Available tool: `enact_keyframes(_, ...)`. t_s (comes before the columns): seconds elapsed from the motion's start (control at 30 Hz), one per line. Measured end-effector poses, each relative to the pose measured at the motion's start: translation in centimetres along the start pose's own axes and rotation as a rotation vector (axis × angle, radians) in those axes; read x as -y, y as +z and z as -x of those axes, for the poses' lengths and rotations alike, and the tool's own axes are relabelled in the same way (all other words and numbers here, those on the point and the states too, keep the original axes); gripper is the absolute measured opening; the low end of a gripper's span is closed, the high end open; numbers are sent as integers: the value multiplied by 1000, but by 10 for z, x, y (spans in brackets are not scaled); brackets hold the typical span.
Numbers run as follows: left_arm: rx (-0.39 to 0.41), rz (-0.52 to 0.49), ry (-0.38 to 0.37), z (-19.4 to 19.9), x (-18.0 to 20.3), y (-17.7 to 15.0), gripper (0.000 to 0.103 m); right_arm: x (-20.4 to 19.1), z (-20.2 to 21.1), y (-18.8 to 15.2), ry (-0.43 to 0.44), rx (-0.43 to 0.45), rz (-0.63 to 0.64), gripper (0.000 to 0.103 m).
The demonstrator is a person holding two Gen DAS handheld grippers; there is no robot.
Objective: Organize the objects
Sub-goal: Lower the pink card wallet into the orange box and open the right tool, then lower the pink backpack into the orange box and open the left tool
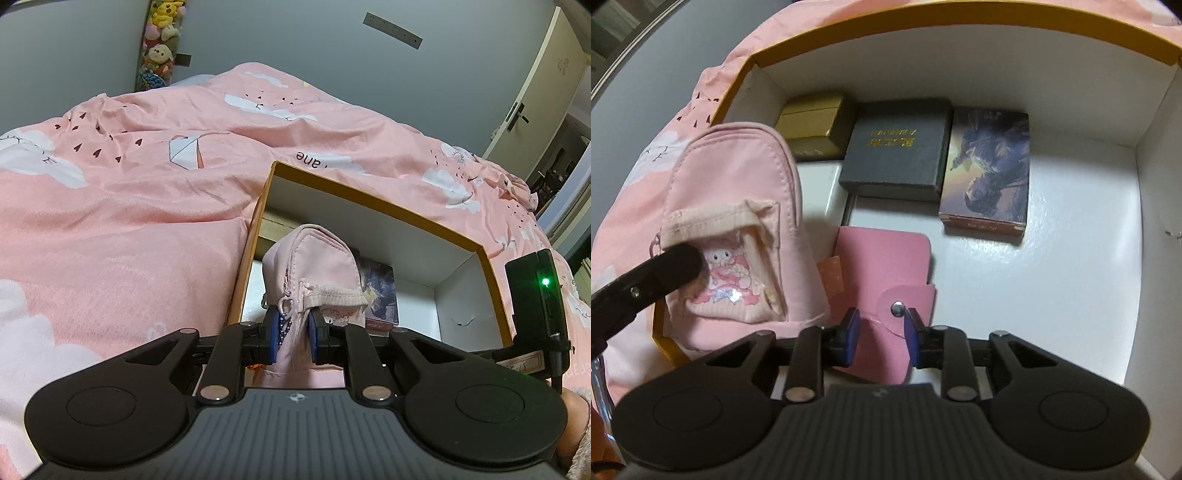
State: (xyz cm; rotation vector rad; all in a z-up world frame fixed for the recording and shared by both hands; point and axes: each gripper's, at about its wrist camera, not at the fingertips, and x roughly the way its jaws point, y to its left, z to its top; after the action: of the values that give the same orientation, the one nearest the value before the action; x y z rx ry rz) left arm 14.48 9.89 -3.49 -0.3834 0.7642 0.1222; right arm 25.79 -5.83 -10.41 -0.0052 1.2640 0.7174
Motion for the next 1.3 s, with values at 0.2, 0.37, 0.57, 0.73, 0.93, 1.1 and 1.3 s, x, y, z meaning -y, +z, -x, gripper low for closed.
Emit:
enact_keyframes(0.2, -2, -7, -21, 1, 3, -2, 18, 2, 13, -4, -26, 45, 12, 30)
enact_keyframes(0.37, -18, -30, -55, -3, 15, 0, 18, 4, 39, -4, -88, 123, 42, 30)
enact_keyframes(0.57, -149, -22, -110, -24, 17, 5, 18, 13, 73, -11, -147, 222, 61, 37)
enact_keyframes(0.73, -253, -1, -151, -47, 10, 11, 18, 18, 81, -15, -97, 268, 38, 40)
enact_keyframes(0.93, -314, -16, -158, -62, 10, 13, 18, 22, 70, -16, -14, 249, -14, 45)
enact_keyframes(1.1, -331, -81, -105, -66, 20, 9, 22, 28, 57, -18, 47, 217, -69, 45)
enact_keyframes(1.3, -316, -128, -83, -63, 24, 6, 28, 32, 48, -17, 80, 193, -98, 44)
